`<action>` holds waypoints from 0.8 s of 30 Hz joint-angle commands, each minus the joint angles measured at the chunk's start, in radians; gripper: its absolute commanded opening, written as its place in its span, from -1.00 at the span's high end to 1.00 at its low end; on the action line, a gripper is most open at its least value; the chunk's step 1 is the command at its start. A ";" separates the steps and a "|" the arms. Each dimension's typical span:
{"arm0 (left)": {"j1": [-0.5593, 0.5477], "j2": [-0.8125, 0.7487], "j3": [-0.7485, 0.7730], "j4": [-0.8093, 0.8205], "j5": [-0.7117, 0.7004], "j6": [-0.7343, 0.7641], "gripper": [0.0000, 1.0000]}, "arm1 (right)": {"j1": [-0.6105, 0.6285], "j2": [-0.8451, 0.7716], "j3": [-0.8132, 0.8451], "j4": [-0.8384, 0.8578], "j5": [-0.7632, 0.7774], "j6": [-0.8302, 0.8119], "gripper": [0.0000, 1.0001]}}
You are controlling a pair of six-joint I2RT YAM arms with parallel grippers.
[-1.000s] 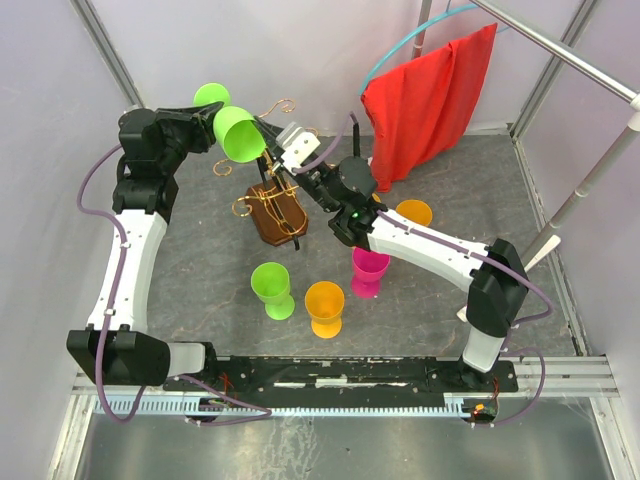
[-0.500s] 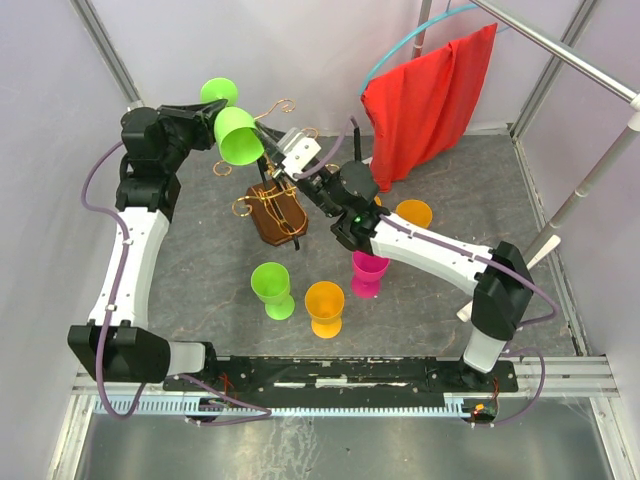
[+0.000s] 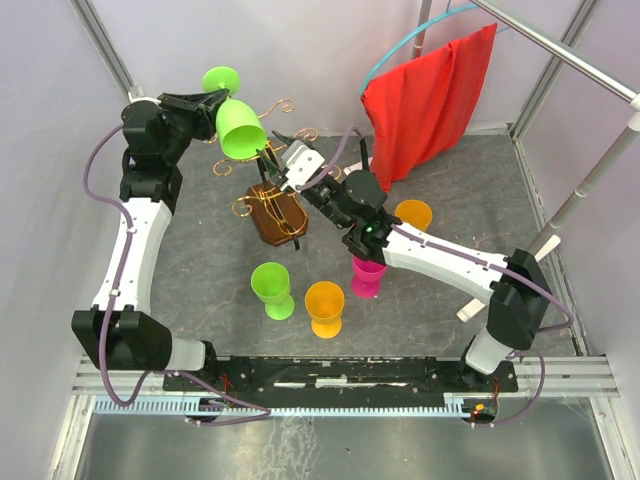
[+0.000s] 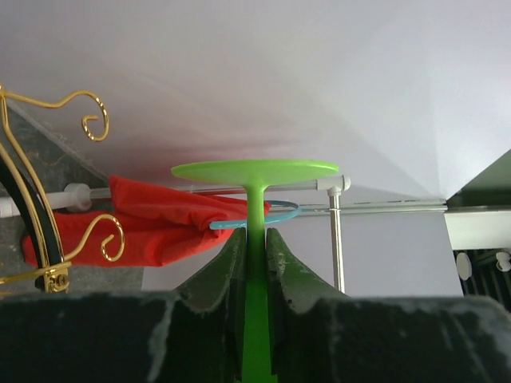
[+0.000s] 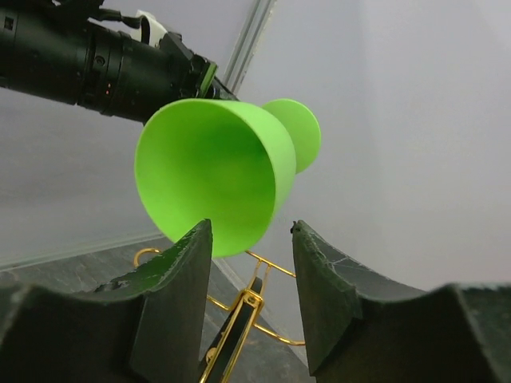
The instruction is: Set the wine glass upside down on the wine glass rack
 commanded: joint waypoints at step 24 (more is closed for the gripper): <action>0.256 -0.136 -0.162 0.250 -0.018 1.031 0.95 | -0.002 -0.299 -0.030 -0.466 0.242 -0.053 -0.41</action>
